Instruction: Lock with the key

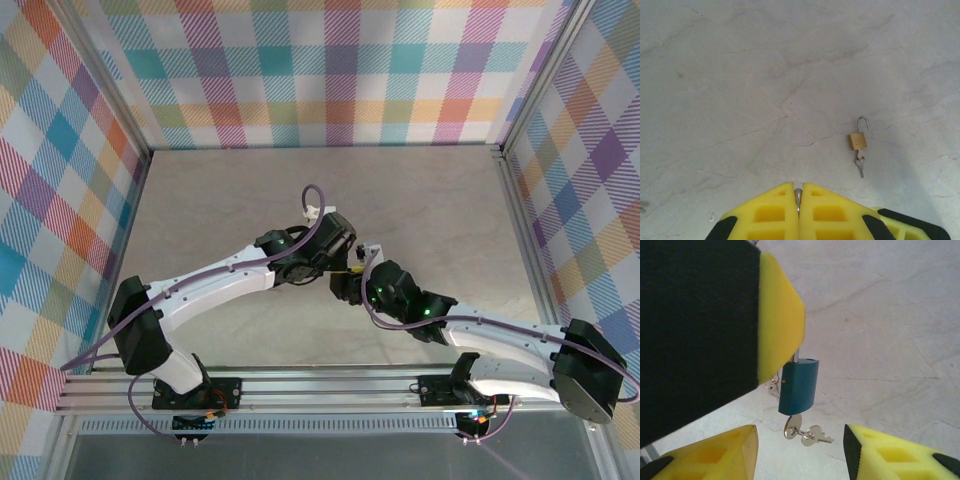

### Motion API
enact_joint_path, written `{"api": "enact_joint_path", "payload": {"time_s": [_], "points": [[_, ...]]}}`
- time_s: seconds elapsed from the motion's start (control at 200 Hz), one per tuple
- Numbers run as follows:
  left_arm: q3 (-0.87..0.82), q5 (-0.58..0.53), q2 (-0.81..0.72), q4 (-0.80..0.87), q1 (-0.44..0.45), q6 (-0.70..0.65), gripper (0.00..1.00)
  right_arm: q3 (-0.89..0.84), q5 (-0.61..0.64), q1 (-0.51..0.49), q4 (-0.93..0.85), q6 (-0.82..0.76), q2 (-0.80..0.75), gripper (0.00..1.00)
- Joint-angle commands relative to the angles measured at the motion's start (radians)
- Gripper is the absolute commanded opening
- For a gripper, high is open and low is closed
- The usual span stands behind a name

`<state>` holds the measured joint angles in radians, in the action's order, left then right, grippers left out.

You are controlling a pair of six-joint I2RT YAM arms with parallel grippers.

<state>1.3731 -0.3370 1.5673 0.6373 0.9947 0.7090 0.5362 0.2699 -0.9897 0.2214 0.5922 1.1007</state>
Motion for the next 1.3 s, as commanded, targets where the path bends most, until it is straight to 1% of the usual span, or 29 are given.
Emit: {"api": "enact_joint_path", "payload": {"time_s": [0.0,0.105,0.2,0.325,0.59,0.75,0.89,1.15,1.3], "points": [[0.038,-0.035,0.005,0.04,0.012,0.037,0.0,0.025,0.05,-0.011,0.07,0.015,0.011,0.46],[0.041,-0.04,0.0,0.044,0.013,0.05,0.0,0.022,0.058,-0.017,0.088,0.013,0.014,0.45],[0.043,-0.033,-0.003,0.039,0.016,0.06,0.0,0.019,0.074,-0.019,0.092,0.015,0.016,0.42],[0.055,-0.033,0.001,0.044,0.019,0.073,0.0,0.023,0.074,-0.022,0.095,0.014,0.024,0.4],[0.075,-0.021,0.005,0.047,0.025,0.103,0.0,0.028,0.098,-0.035,0.101,0.015,0.041,0.41],[0.077,-0.016,0.01,0.055,0.032,0.103,0.0,0.026,0.125,-0.036,0.097,0.012,0.029,0.37],[0.072,-0.002,0.011,0.055,0.033,0.099,0.0,0.03,0.137,-0.035,0.096,-0.005,0.027,0.36],[0.064,0.009,-0.001,0.049,0.038,0.098,0.0,0.02,0.141,-0.036,0.105,-0.003,0.018,0.3],[0.044,0.016,-0.016,0.035,0.039,0.092,0.0,0.011,0.142,-0.036,0.109,-0.018,-0.007,0.23]]}}
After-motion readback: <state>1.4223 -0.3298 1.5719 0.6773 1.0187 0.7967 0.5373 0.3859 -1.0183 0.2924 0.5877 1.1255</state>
